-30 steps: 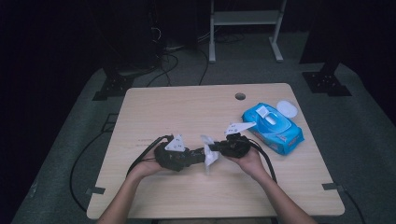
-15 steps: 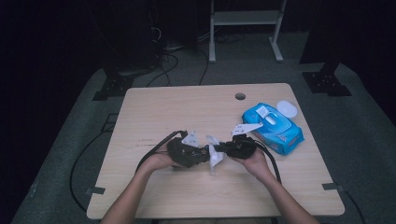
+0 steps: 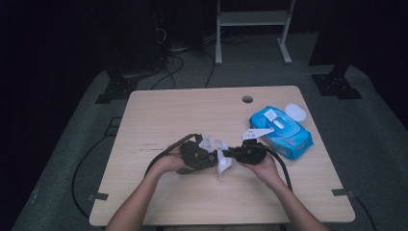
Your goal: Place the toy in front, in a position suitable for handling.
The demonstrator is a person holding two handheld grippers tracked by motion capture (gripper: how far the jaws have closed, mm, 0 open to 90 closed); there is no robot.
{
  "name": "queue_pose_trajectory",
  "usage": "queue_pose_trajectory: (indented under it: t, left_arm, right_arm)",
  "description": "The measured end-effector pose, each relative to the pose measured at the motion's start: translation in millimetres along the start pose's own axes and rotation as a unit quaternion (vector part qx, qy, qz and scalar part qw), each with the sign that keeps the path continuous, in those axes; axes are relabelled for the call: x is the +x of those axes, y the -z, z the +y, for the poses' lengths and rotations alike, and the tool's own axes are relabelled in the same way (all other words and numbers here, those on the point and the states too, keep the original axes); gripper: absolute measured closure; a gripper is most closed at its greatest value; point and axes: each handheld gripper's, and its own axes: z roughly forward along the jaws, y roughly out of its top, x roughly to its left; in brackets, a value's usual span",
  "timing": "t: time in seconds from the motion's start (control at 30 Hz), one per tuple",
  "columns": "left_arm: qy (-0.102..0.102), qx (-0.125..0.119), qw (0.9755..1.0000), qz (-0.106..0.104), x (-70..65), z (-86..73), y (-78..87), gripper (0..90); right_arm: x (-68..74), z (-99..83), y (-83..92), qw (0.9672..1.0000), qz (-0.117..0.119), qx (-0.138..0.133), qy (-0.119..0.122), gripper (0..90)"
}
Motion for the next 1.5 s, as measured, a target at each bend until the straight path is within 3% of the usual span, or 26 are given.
queue_pose_trajectory:
  t: [0.13,0.23,0.3,0.43,0.6,0.83,1.0,1.3,1.5]
  left_arm:
    - [0.011,-0.065,0.9978,-0.003,-0.8,-5.6,10.1,57.3]
    - [0.003,-0.075,0.9971,0.007,-5.9,-5.6,13.6,57.3]
    - [-0.007,-0.089,0.9960,0.011,-9.6,-5.5,15.4,57.2]
    - [0.011,-0.133,0.9909,0.020,-10.6,-5.7,20.2,57.2]
    - [0.026,-0.171,0.9846,0.022,-10.3,-11.3,29.3,57.3]
    - [0.029,-0.180,0.9829,0.024,-11.7,-16.1,31.7,57.2]
    - [0.026,-0.186,0.9817,0.028,-11.9,-15.8,35.1,57.1]
    - [0.030,-0.194,0.9803,0.026,-12.0,-17.7,34.7,57.1]
    - [0.031,-0.200,0.9790,0.023,-11.5,-16.4,33.5,57.1]
  right_arm:
    - [-3.3,-0.4,3.4,0.9992,0.021,-0.021,-0.025,84.1]
    - [1.7,6.1,9.1,0.9972,0.044,-0.049,-0.034,84.1]
    - [8.6,14.9,12.1,0.9961,0.055,-0.063,-0.026,84.2]
    - [21.5,29.0,13.1,0.9957,0.058,-0.072,0.007,84.2]
    - [20.1,30.0,16.3,0.9958,0.049,-0.076,0.012,84.1]
    - [9.9,18.1,15.2,0.9974,0.032,-0.065,-0.001,84.2]
    - [18.1,26.3,17.2,0.9957,0.045,-0.081,0.006,84.2]
    - [6.1,13.8,14.2,0.9970,0.037,-0.067,-0.011,84.2]
    - [8.9,20.5,20.8,0.9955,0.048,-0.081,-0.010,84.2]
